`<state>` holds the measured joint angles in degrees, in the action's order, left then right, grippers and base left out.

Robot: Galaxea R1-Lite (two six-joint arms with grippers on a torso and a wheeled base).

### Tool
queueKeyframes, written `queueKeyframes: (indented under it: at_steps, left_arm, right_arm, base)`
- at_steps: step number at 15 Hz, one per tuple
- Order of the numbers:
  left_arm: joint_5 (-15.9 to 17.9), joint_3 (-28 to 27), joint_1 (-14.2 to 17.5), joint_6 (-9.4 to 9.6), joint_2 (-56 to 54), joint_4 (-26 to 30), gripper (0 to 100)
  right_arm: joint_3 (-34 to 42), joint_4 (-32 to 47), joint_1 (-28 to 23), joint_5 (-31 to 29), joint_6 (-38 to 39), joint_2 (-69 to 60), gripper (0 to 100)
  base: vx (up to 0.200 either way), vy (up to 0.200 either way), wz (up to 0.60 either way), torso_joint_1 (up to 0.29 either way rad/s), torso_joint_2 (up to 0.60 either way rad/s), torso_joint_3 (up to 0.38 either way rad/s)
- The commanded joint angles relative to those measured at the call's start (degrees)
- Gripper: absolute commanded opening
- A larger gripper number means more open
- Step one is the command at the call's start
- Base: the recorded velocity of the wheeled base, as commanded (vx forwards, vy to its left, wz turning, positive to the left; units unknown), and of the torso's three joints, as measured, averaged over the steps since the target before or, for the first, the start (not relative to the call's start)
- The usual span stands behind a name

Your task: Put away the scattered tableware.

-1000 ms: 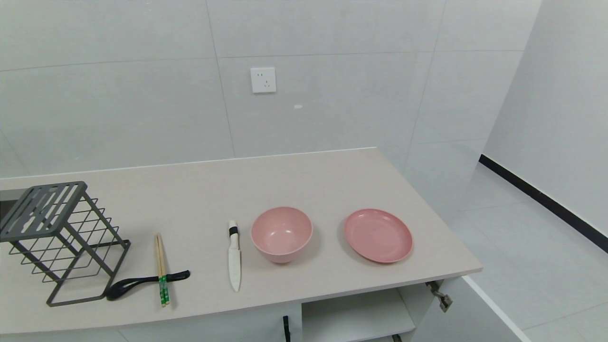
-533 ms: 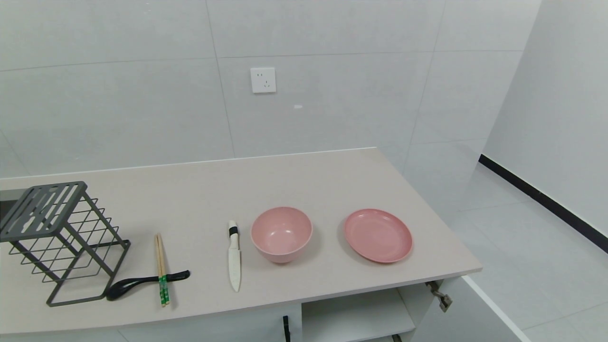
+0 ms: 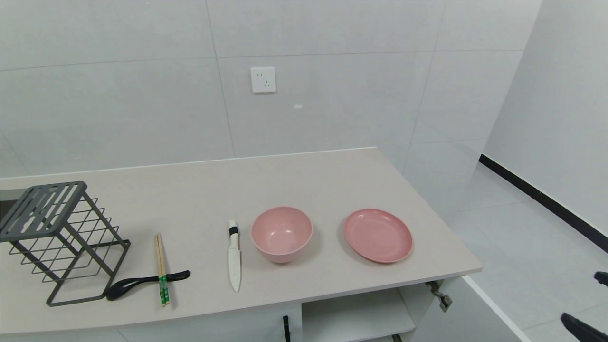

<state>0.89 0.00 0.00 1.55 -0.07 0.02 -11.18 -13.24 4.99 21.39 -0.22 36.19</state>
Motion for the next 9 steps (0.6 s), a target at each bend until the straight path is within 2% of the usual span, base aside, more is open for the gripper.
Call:
queueKeyframes:
  at_steps: [1, 9]
  left_arm:
    - [0.0, 0.0, 0.0, 0.03, 0.1, 0.1, 100]
    - [0.0, 0.0, 0.0, -0.05, 0.1, 0.1, 100]
  right_arm:
    - [3.2, -5.3, 1.4, 0.2, -0.4, 11.7, 100]
    - [3.6, -34.2, -1.2, 0.2, -0.4, 44.0, 100]
  base:
    - [0.0, 0.0, 0.0, 0.0, 0.0, 0.0]
    - [0.0, 0.0, 0.0, 0.0, 0.0, 0.0]
